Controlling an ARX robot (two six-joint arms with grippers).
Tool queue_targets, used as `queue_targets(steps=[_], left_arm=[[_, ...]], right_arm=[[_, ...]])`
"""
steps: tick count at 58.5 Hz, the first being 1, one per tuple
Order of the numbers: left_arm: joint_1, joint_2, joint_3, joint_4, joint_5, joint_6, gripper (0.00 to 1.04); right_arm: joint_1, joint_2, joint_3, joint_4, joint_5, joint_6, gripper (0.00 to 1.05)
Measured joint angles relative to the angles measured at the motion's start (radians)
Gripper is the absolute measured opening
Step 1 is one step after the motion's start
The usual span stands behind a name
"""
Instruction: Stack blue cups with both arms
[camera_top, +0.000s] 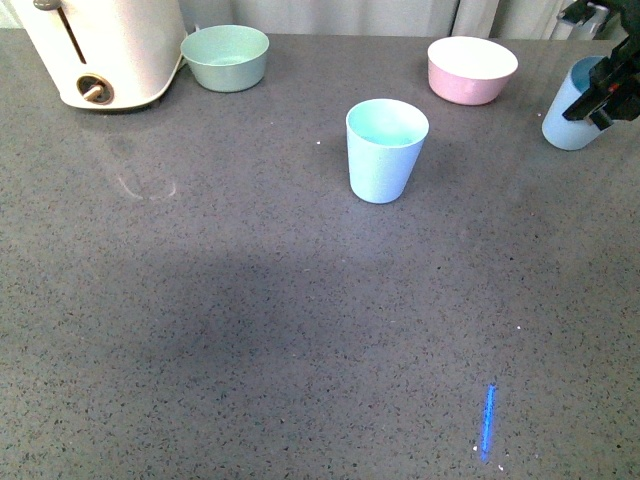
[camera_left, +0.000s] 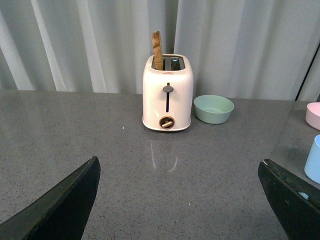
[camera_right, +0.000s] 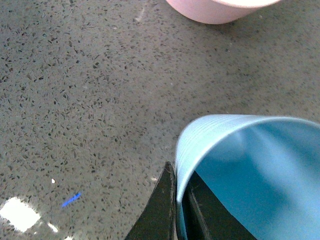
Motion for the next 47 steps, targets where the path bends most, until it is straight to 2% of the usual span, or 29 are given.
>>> queue_targets(steps=[12, 16, 22, 32, 41, 47], left_arm=[[0.0, 0.0, 0.0, 0.0, 0.0, 0.0, 0.96], [0.0, 0.0, 0.0, 0.0, 0.0, 0.0, 0.96], [0.0, 0.0, 0.0, 0.0, 0.0, 0.0, 0.96], [0.0, 0.0, 0.0, 0.0, 0.0, 0.0, 0.96], [0.0, 0.0, 0.0, 0.0, 0.0, 0.0, 0.96], [0.0, 0.0, 0.0, 0.0, 0.0, 0.0, 0.96]], right_arm=[[-0.02, -0.104, -0.069, -0.061, -0.068, -0.044, 0.02], [-0.011, -0.179, -0.092, -0.115, -0.135, -0.079, 0.02], [0.037, -0.305, -0.118, -0.172, -0.218, -0.109, 0.02], [0.146, -0.441, -0.158, -0.216, -0.291, -0.112, 0.02], [0.27, -0.484, -0.236, -0.237, -0.257, -0.135, 0.02], [0.316, -0.467, -0.25, -0.232, -0.216, -0.133, 0.02]])
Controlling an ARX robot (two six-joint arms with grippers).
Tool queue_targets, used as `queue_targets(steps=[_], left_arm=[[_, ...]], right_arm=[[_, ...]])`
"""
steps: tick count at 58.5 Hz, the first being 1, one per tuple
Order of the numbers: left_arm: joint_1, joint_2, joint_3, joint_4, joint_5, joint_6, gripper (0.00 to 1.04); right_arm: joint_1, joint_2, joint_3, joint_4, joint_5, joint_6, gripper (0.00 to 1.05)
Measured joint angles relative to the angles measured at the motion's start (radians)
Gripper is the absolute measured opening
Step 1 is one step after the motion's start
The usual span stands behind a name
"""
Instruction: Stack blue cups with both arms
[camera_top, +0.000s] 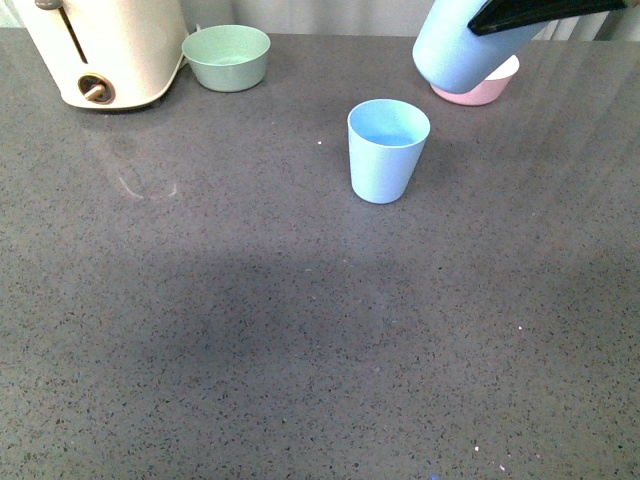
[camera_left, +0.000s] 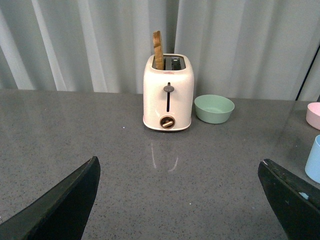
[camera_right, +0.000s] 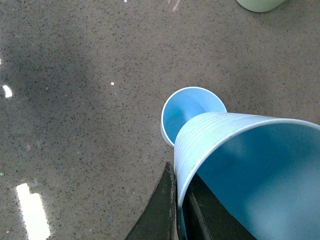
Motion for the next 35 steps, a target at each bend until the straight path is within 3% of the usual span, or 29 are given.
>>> queue_targets(steps=[35], left_arm=[[0.0, 0.0, 0.0, 0.0, 0.0, 0.0, 0.96]], right_arm=[[0.085, 0.174, 0.12, 0.018, 0.096, 0.055, 0.02]])
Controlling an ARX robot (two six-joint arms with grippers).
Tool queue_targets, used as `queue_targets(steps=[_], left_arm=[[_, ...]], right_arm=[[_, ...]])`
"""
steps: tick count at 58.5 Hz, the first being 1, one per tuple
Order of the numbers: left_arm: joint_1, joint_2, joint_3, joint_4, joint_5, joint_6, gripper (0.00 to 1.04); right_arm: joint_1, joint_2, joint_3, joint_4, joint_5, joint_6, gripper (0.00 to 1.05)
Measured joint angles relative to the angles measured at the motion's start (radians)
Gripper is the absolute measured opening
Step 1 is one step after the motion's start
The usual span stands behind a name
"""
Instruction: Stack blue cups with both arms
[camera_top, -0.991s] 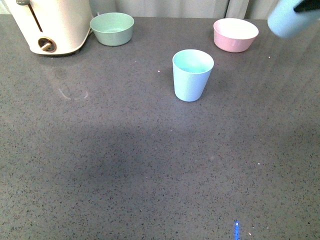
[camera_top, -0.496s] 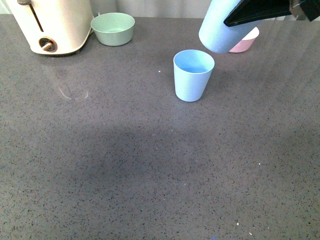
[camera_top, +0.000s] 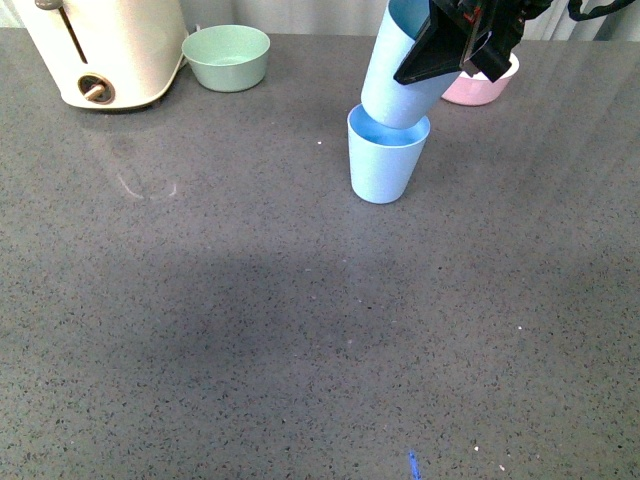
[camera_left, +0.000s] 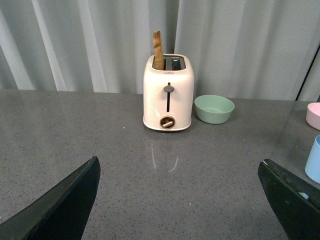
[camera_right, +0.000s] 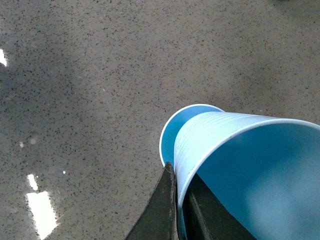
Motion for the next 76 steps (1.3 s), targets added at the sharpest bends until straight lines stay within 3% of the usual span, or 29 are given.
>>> queue_targets(steps=[30, 34, 41, 50, 52, 60, 76], left_arm=[[0.0, 0.0, 0.0, 0.0, 0.0, 0.0, 0.96], [0.0, 0.0, 0.0, 0.0, 0.0, 0.0, 0.96], [0.0, 0.0, 0.0, 0.0, 0.0, 0.0, 0.96], [0.0, 0.0, 0.0, 0.0, 0.0, 0.0, 0.96], [0.0, 0.0, 0.0, 0.0, 0.0, 0.0, 0.96], [0.0, 0.0, 0.0, 0.0, 0.0, 0.0, 0.96], [0.0, 0.0, 0.0, 0.0, 0.0, 0.0, 0.96]], right_arm=[[0.009, 0.047, 0.006, 0.043, 0.024, 0.02, 0.02], [0.01, 0.047, 0.006, 0.05, 0.023, 0.025, 0.17], [0.011, 0.047, 0.006, 0.061, 0.022, 0.03, 0.32], [0.002, 0.041, 0.006, 0.075, 0.018, 0.043, 0.66], [-0.001, 0.038, 0.006, 0.078, 0.016, 0.047, 0.69], [-0.052, -0.068, -0.039, 0.146, -0.054, 0.11, 0.96], [-0.203, -0.471, -0.33, 0.348, -0.262, 0.325, 0.96]])
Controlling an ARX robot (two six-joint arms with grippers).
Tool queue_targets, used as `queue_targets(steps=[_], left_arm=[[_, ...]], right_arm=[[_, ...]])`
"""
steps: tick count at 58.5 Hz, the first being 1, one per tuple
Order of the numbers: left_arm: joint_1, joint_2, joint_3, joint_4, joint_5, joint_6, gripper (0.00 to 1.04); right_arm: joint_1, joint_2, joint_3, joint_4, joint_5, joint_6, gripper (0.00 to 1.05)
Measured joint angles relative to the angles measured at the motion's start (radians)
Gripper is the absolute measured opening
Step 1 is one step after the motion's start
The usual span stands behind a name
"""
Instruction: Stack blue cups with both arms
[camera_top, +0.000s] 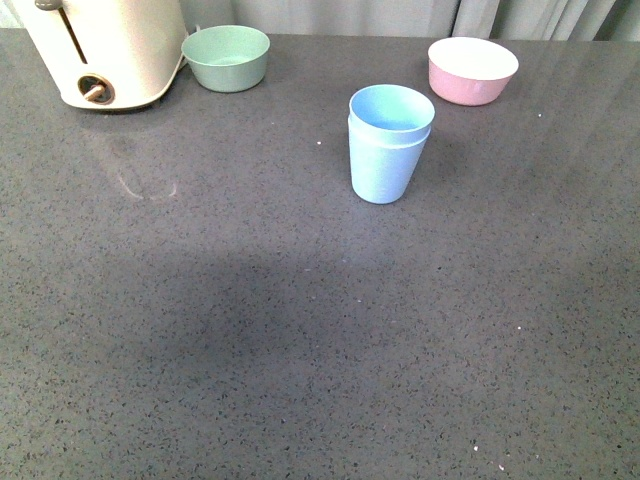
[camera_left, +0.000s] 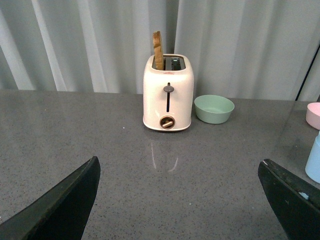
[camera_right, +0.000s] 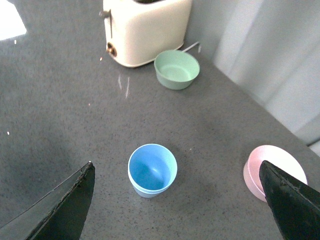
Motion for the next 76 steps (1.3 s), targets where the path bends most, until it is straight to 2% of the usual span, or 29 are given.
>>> queue_targets(steps=[7, 12, 17, 19, 20, 21, 23, 25, 28, 31, 40, 42, 45, 76], left_arm=[[0.0, 0.0, 0.0, 0.0, 0.0, 0.0, 0.96], [0.0, 0.0, 0.0, 0.0, 0.0, 0.0, 0.96], [0.0, 0.0, 0.0, 0.0, 0.0, 0.0, 0.96], [0.0, 0.0, 0.0, 0.0, 0.0, 0.0, 0.96], [0.0, 0.0, 0.0, 0.0, 0.0, 0.0, 0.96], [0.0, 0.0, 0.0, 0.0, 0.0, 0.0, 0.96], [0.0, 0.0, 0.0, 0.0, 0.0, 0.0, 0.96], [0.0, 0.0, 0.0, 0.0, 0.0, 0.0, 0.96], [0.0, 0.0, 0.0, 0.0, 0.0, 0.0, 0.96], [0.0, 0.0, 0.0, 0.0, -0.001, 0.0, 0.96], [0.0, 0.0, 0.0, 0.0, 0.0, 0.0, 0.96], [0.0, 0.0, 0.0, 0.0, 0.0, 0.0, 0.96], [0.0, 0.0, 0.0, 0.0, 0.0, 0.0, 0.96], [0.0, 0.0, 0.0, 0.0, 0.0, 0.0, 0.96]], right_arm=[[-0.061, -0.29, -0.249, 0.137, -0.029, 0.214, 0.96], [-0.068, -0.412, -0.346, 0.155, -0.02, 0.284, 0.96], [-0.068, -0.452, -0.363, 0.159, -0.02, 0.314, 0.96], [-0.055, -0.463, -0.378, 0.198, 0.029, 0.341, 0.94], [-0.038, -0.475, -0.403, 0.255, 0.158, 0.365, 0.9], [-0.029, -0.481, -0.418, 0.286, 0.212, 0.385, 0.89], [-0.01, -0.504, -0.483, 0.398, 0.397, 0.436, 0.82], [-0.003, -0.52, -0.533, 0.465, 0.511, 0.463, 0.76], [-0.002, -0.549, -0.608, 0.539, 0.658, 0.492, 0.68], [-0.017, -0.588, -0.683, 0.583, 0.736, 0.518, 0.57], [-0.044, -0.695, -0.866, 0.648, 0.716, 0.544, 0.2], [-0.079, -0.719, -0.9, 0.654, 0.66, 0.544, 0.11], [-0.106, -0.747, -0.934, 0.662, 0.643, 0.543, 0.01], [-0.121, -0.97, -1.117, 0.626, 0.639, 0.547, 0.02]])
